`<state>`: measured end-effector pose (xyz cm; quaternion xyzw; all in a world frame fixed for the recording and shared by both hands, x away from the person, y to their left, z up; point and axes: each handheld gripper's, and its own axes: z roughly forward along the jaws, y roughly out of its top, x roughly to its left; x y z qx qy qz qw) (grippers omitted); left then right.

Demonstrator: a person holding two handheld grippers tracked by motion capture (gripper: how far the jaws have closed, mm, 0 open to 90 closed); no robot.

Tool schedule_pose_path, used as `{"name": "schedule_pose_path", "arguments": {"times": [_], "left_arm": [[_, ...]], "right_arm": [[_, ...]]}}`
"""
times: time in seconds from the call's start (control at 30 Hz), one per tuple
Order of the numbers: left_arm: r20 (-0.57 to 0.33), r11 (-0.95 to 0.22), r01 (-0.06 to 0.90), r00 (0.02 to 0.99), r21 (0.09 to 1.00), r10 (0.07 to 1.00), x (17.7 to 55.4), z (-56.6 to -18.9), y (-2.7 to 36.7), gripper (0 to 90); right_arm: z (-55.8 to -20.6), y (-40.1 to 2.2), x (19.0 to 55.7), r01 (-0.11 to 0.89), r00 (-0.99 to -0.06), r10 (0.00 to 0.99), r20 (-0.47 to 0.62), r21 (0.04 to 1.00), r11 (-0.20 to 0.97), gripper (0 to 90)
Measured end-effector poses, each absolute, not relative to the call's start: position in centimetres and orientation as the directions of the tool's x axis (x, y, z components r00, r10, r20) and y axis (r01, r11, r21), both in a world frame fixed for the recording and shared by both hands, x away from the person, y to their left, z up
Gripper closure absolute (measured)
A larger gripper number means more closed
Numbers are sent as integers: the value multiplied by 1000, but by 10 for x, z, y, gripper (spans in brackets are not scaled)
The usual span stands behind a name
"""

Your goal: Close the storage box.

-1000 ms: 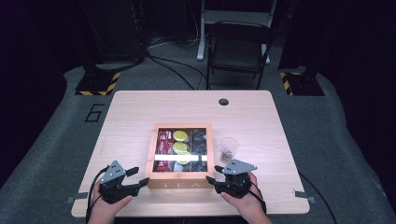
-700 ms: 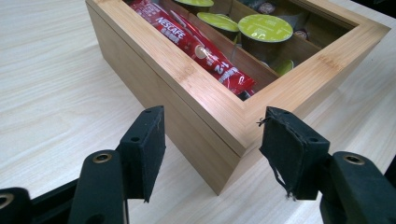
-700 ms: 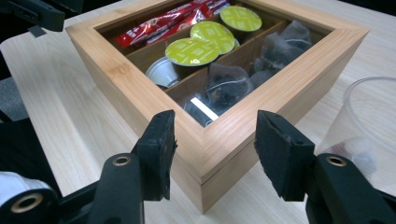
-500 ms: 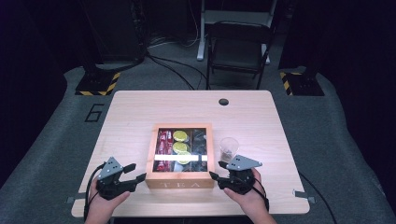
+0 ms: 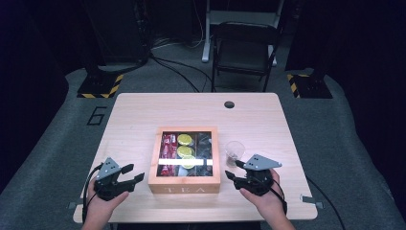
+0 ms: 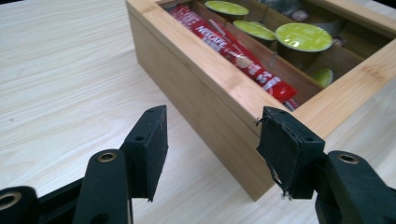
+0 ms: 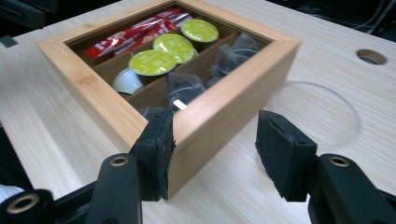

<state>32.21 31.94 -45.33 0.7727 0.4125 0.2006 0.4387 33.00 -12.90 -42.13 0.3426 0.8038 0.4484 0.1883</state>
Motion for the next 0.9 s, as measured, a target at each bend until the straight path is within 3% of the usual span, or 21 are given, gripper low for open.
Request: {"name": "schedule_pose_path", "arguments": {"times": [0.7,0.9], "left_arm": [[-50,-263,499,530,826,847,332,-464,336,428],[-71,-259,518,533,815,843,335,-471,338,450]], "right_arm": [[-449,-164,330,437,-603,798,15,843,314,464],[-461,-163,333,438,-632,775,12,831,344,481]]}}
